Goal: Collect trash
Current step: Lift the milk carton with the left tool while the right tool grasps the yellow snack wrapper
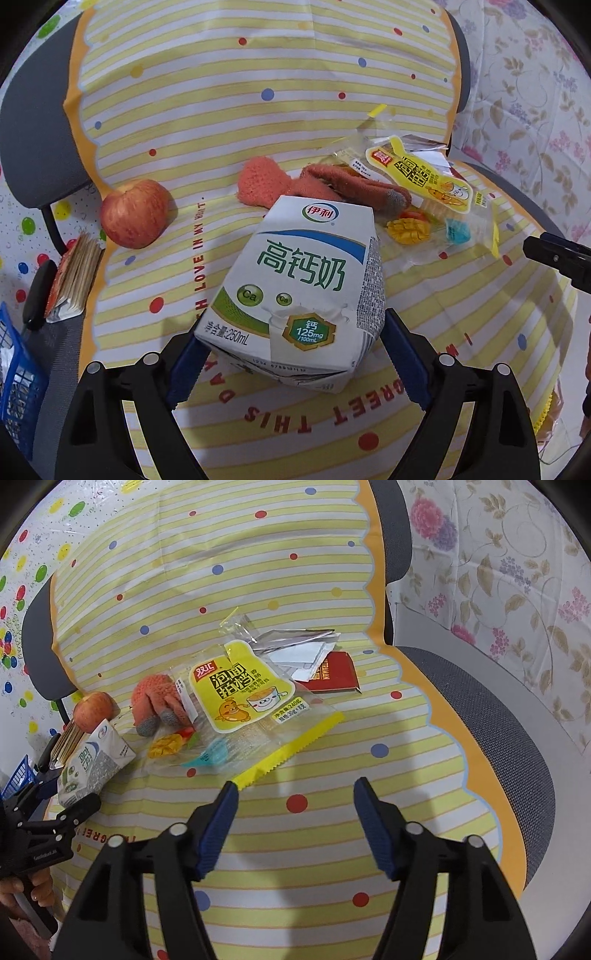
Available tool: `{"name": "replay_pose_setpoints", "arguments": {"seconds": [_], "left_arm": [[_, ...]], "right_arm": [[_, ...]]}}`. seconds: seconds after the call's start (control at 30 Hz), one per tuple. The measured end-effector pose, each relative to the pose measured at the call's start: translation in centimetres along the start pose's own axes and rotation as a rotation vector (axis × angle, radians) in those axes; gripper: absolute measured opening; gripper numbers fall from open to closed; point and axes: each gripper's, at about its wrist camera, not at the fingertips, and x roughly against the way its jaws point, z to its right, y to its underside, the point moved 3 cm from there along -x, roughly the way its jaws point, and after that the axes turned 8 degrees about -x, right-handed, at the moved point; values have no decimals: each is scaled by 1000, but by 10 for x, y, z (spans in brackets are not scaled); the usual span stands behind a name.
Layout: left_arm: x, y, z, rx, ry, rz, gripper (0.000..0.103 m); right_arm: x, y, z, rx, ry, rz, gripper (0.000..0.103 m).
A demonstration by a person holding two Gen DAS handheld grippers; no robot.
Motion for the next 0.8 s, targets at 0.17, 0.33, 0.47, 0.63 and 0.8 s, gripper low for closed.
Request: {"name": "replay_pose_setpoints", "arguments": {"seconds": [0.17,0.33,0.47,0.63,0.8], "left_arm": [[0,0,-5,65,54,38,85],[1,5,-7,75,35,44,84],[2,6,-7,66,13,40,84],[0,6,-8,74,2,37,84],[6,6,-13,93,-15,49,84]], "right_arm": [[-9,-9,5,-44,-30,-2,75],[-27,-19,9,-120,-96,-29,75],[-54,-23,12,-204,-140,-74,75],[-66,-35,14,-256,-170,-59,67],[-57,-44,8,-242,-186,-20,23]]}}
